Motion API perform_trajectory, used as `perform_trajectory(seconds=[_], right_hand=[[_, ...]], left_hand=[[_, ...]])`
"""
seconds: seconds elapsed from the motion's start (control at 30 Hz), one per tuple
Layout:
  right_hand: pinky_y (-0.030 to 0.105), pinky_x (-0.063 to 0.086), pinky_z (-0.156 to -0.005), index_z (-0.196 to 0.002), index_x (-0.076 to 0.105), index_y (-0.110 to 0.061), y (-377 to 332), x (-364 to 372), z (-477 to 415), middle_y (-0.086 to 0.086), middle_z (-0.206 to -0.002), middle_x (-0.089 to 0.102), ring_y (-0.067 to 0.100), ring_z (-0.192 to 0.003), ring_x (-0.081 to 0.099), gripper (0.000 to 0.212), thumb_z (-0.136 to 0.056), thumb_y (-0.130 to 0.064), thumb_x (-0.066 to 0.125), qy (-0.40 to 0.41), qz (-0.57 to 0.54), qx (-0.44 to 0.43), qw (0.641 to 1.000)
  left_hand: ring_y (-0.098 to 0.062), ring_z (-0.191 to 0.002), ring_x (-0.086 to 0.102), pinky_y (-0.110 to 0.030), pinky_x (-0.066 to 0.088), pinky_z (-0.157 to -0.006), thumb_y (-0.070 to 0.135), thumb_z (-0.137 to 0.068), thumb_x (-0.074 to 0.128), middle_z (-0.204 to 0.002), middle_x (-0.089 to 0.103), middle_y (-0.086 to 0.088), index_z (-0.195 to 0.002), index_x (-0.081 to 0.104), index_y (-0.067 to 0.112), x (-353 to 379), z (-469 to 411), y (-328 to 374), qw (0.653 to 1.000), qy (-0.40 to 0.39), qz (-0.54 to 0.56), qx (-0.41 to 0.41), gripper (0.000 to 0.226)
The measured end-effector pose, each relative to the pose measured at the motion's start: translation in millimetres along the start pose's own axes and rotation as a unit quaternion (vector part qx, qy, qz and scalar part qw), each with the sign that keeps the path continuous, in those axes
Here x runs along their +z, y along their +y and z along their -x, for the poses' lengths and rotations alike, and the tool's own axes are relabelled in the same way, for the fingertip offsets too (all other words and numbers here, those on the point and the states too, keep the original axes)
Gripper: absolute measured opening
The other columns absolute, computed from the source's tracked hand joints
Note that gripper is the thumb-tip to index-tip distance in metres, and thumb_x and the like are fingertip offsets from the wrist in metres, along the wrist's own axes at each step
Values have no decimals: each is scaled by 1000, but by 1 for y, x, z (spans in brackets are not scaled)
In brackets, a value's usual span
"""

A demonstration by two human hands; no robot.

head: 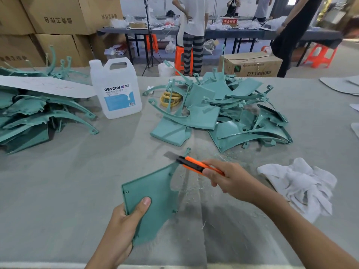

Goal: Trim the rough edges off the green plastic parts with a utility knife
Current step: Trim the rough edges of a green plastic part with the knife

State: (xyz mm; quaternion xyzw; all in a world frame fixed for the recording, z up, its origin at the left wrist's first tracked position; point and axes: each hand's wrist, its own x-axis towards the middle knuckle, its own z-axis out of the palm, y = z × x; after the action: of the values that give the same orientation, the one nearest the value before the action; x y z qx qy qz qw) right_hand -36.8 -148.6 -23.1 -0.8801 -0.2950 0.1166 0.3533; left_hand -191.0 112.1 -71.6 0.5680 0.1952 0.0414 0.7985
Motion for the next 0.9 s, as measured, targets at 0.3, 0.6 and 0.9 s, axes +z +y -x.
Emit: perform_trajectory(seconds=[0.3, 0.6, 0.9], right_hand=[[34, 54, -65, -110, 62, -22, 33, -16, -42, -2, -77, 65, 17, -67, 62, 30, -107, -42, 40, 61, 219, 93, 969], [31, 50, -60, -105, 64, -28, 17, -7, -21, -5, -74, 64, 16, -69, 64, 26, -105, -44, 44, 45, 132, 76, 987], [34, 54, -64, -115, 51, -44, 20, -1, -11, -11, -76, 69, 4, -62, 63, 15, -103, -49, 43, 118, 81, 90, 986]], left_hand=[[-41, -95, 73, -45, 62, -74, 18, -84, 66, -106, 73, -25, -112, 71, -2, 2, 6, 5, 1000, 6, 19, -20, 35], [-42, -90, 73, -43, 63, -67, 20, -82, 67, -102, 74, -26, -108, 73, -1, 4, 8, 7, 999, 22, 17, -29, 34], [-25, -122, 59, -49, 47, -105, 18, -79, 85, -139, 55, -6, -140, 42, 27, 1, 0, -1, 957, 211, -177, 95, 75]])
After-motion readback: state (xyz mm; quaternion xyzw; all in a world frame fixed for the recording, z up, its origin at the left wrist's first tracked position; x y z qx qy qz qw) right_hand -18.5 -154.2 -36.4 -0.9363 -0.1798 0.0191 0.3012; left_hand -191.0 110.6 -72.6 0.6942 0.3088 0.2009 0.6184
